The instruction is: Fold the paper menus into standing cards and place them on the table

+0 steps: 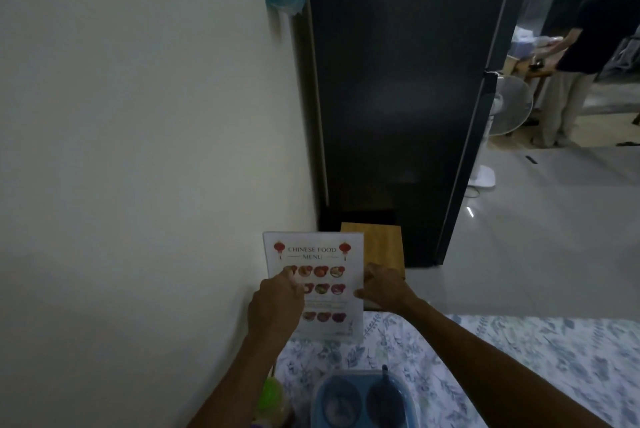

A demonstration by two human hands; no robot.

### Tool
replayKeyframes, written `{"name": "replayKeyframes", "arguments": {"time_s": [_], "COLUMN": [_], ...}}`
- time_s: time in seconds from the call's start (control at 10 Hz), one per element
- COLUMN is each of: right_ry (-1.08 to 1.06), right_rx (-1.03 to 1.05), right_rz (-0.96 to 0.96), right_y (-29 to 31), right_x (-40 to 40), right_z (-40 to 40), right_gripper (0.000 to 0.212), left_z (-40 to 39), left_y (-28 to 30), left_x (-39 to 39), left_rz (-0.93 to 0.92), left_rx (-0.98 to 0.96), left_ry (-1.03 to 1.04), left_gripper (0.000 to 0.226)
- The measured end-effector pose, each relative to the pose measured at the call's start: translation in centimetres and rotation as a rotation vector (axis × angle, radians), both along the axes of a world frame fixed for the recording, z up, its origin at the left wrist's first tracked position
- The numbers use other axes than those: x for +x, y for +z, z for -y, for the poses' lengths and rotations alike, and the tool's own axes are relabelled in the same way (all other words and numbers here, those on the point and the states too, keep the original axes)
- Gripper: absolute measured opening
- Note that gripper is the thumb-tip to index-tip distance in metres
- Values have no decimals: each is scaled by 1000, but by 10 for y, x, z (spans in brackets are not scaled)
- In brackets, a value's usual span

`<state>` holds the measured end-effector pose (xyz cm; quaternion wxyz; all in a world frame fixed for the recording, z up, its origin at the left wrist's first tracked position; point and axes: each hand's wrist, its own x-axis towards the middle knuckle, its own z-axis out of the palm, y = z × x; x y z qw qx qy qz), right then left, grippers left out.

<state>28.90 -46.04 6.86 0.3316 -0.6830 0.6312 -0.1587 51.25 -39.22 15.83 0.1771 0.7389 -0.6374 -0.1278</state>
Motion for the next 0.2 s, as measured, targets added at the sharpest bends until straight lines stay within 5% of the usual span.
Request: {"name": "replayKeyframes", "arguments": {"time_s": [0.2], "right_ry": [16], "right_rx": [-28], "right_rz": [-47], "right_y": [-7], "right_x": [-4], "right_z": [-1], "right_gripper": [38], "left_z": [-1], "left_y": [-6], "left_x": [2], "left_rz": [-42], "left_rx": [-12], "left_ry": [9], "left_gripper": [28]}}
